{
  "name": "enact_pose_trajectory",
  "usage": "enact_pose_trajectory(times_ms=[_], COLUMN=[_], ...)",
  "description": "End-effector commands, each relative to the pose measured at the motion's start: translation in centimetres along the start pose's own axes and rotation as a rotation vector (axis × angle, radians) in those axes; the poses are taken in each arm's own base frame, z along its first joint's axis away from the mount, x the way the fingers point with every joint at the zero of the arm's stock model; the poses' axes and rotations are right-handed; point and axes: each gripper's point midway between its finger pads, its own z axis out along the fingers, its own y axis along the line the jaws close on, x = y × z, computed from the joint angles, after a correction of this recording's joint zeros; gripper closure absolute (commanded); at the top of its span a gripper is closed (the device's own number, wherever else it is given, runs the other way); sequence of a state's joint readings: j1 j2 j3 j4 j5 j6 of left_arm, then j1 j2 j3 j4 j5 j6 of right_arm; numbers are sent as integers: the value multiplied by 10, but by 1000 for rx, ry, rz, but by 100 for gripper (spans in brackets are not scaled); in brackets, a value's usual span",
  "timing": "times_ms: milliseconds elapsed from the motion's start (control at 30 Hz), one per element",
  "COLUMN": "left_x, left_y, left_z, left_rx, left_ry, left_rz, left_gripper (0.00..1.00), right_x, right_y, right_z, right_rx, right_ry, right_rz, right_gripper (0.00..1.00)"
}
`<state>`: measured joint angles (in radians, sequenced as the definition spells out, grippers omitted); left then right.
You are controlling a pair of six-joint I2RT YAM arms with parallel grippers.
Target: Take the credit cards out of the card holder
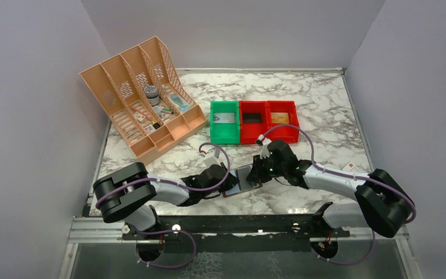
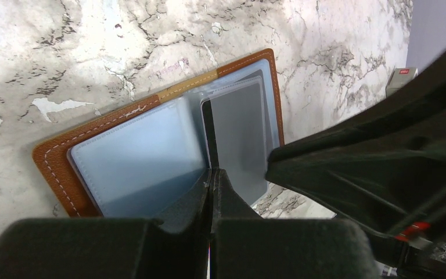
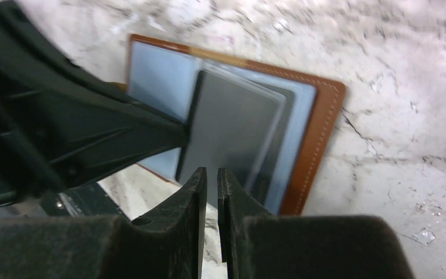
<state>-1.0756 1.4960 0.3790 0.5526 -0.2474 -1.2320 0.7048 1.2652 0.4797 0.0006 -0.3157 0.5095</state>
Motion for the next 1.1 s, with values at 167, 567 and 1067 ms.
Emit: enact_pose_trajectory(times_ms=[167,567,1067], left_x=[-8,-10,-12], left_y=[-8,-6,3], left_z=[-6,-8,-10], left_rx=[32,27,-13], left_ry=[-31,-43,-39], left_rz=[27,47,70], left_gripper=[100,100,100], right_x=[24,16,-3], right_y=[-61,-50,-33], right_z=[6,8,5], right_rx=[306,250,192], right_ry=[42,35,17], right_rz=[98,68,19], right_gripper=[87,87,87])
